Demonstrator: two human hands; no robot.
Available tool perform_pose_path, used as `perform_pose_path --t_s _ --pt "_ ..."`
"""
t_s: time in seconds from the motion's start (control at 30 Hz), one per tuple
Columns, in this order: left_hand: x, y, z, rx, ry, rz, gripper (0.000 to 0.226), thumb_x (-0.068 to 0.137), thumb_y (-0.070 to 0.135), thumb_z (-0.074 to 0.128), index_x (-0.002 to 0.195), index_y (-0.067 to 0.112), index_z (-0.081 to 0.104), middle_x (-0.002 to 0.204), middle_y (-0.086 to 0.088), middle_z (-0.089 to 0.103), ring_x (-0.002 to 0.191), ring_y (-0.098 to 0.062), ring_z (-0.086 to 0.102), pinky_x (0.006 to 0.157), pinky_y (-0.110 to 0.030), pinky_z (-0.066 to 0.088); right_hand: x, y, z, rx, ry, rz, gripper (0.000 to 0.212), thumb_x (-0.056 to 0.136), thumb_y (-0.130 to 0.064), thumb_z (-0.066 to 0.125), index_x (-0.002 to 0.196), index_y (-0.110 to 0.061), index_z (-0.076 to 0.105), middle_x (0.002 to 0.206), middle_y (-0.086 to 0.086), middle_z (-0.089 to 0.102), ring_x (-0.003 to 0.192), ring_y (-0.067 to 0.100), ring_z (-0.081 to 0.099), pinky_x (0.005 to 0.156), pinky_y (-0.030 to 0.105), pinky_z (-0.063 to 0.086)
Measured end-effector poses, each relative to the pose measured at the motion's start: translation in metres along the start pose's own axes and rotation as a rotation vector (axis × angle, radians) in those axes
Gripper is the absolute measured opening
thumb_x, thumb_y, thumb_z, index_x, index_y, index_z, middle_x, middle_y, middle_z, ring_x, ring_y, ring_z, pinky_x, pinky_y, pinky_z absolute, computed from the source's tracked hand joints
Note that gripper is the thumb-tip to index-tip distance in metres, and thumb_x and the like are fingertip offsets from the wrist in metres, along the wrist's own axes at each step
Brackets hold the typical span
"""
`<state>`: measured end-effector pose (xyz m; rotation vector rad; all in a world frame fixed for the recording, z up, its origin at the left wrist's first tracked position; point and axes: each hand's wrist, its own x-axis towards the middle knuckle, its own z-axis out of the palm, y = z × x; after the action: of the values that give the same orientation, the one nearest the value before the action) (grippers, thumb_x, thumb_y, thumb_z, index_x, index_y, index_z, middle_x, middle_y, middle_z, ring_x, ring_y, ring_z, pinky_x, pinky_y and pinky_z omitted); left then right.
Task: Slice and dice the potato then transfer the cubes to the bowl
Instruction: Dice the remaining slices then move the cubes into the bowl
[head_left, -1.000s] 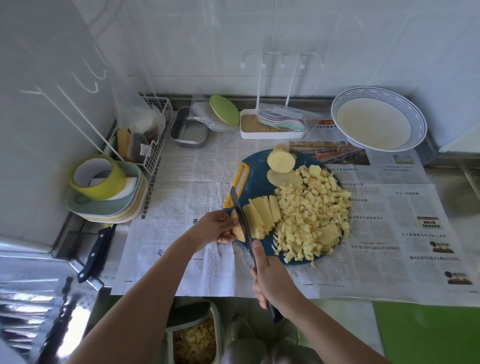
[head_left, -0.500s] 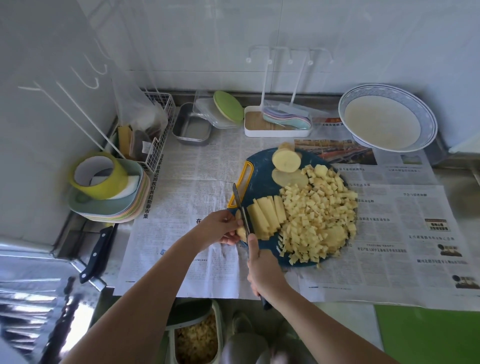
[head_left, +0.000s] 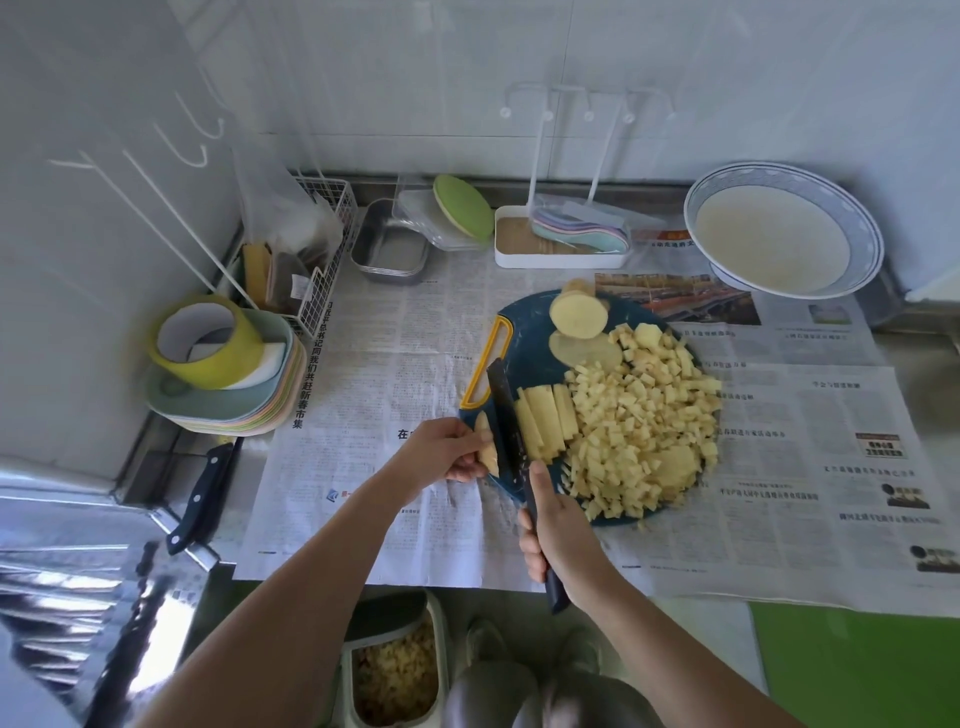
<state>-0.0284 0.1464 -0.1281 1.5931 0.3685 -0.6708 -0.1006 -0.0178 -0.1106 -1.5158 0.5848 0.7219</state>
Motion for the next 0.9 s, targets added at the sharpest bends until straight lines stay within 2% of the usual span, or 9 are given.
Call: perform_pose_path --t_s 0.13,0.23,0.5,0.7,0.9 --pt "-0.002 -0.002 -0.002 -0.014 -0.022 0.018 0.02 0.089 0.02 0.067 0.08 0.005 0.056 0.067 -0.01 0.067 0.058 -0.014 0.06 0.057 -0.021 0.049 -0.011 -0.008 -0.002 0.053 -0.062 0.043 0.062 0.088 -0.07 0.037 0.058 -0.015 0.04 0.048 0.003 0.033 0.037 0.017 0.029 0.037 0.022 0.029" --pt "-0.002 -0.005 -0.004 0.001 -0.017 0.041 0.021 0.089 0.022 0.067 0.077 0.008 0.055 0.064 -0.007 0.064 0.057 -0.015 0.055 0.056 -0.022 0.045 -0.019 -0.012 0.0 0.066 -0.088 0.056 0.063 0.088 -0.07 0.036 0.059 -0.014 0.04 0.047 0.003 0.032 0.036 0.017 0.03 0.038 0.022 0.029" --pt "-0.002 -0.01 -0.003 -0.01 0.002 0.075 0.02 0.089 0.02 0.065 0.078 0.008 0.054 0.061 -0.007 0.062 0.052 -0.013 0.053 0.052 -0.02 0.044 -0.025 -0.012 0.004 0.067 -0.079 0.052 0.063 0.09 -0.067 0.036 0.06 -0.012 0.041 0.045 0.002 0.034 0.034 0.017 0.031 0.036 0.022 0.031" --pt "0.001 -0.008 -0.005 -0.004 -0.023 0.064 0.017 0.089 0.017 0.064 0.081 0.006 0.055 0.065 -0.009 0.063 0.052 -0.011 0.056 0.053 -0.018 0.046 -0.025 -0.013 0.008 -0.028 -0.051 0.013 0.063 0.091 -0.067 0.032 0.06 -0.012 0.038 0.045 0.003 0.033 0.032 0.016 0.032 0.036 0.022 0.031" --pt "0.003 -0.004 -0.008 0.066 -0.056 0.06 0.018 0.09 0.02 0.063 0.087 0.003 0.059 0.069 -0.008 0.064 0.055 -0.008 0.057 0.054 -0.015 0.046 -0.024 -0.01 0.014 -0.174 -0.024 -0.088 0.062 0.078 -0.073 0.026 0.055 -0.016 0.031 0.049 0.005 0.027 0.033 0.017 0.03 0.039 0.026 0.028"
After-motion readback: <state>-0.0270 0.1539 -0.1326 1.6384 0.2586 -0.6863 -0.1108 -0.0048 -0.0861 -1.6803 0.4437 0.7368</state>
